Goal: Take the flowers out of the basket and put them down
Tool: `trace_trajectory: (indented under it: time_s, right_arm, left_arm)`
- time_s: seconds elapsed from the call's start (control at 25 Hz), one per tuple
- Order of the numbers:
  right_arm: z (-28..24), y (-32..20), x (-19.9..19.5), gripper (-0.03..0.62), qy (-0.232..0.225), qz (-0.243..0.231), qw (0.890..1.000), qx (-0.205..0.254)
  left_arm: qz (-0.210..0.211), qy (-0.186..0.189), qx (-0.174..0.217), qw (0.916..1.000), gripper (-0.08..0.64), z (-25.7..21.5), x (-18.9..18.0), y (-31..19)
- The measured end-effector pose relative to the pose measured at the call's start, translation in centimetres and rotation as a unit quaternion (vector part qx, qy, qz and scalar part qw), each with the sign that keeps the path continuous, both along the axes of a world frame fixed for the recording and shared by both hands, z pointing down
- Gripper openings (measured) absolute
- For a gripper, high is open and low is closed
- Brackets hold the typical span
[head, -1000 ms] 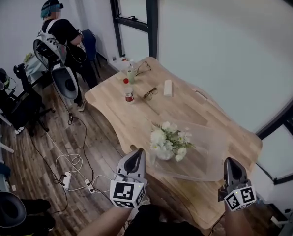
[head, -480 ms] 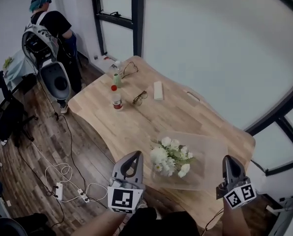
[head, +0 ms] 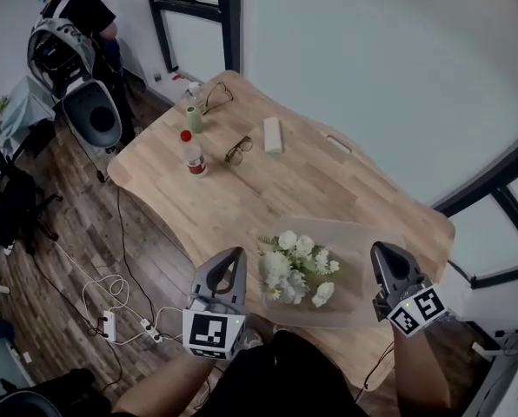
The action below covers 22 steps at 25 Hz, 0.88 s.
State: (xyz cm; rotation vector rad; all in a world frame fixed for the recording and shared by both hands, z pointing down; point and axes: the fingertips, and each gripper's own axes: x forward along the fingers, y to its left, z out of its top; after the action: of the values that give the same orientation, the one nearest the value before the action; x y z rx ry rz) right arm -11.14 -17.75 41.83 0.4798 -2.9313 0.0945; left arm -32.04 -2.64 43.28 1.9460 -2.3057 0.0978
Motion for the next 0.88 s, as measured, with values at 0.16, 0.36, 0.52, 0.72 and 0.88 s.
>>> trace_trajectory:
  time_s: [0.16, 0.36, 0.52, 0.72, 0.88]
  right_arm:
    - [2.0, -0.1, -1.8, 0.021, 0.016, -0.035, 0.999, -0.023]
    - [4.8, -0.4, -2.6, 0.021, 0.038, -0.069, 0.996, -0.037]
    - [8.1, 0.3, -3.7, 0.021, 0.089, -0.112, 0.989, -0.029]
    - [10.7, 1.4, -5.0, 0.021, 0.129, -0.175, 0.976, -0.020]
    - [13.5, 1.7, -5.4, 0.021, 0.166, -0.211, 0.963, -0.013]
  left_arm:
    - [-0.017, -0.012, 0.002, 0.9998, 0.005, -0.2, 0.0, -0.3]
    - [-0.044, -0.020, -0.003, 0.9988, 0.005, -0.8, -0.8, 0.3]
    - [-0.055, -0.043, -0.010, 0.9975, 0.005, -0.3, -0.9, 0.5]
    - [-0.069, -0.030, -0.025, 0.9969, 0.005, 1.1, -1.1, 0.6]
    - [-0.068, -0.025, -0.043, 0.9964, 0.005, 2.5, -0.7, 0.8]
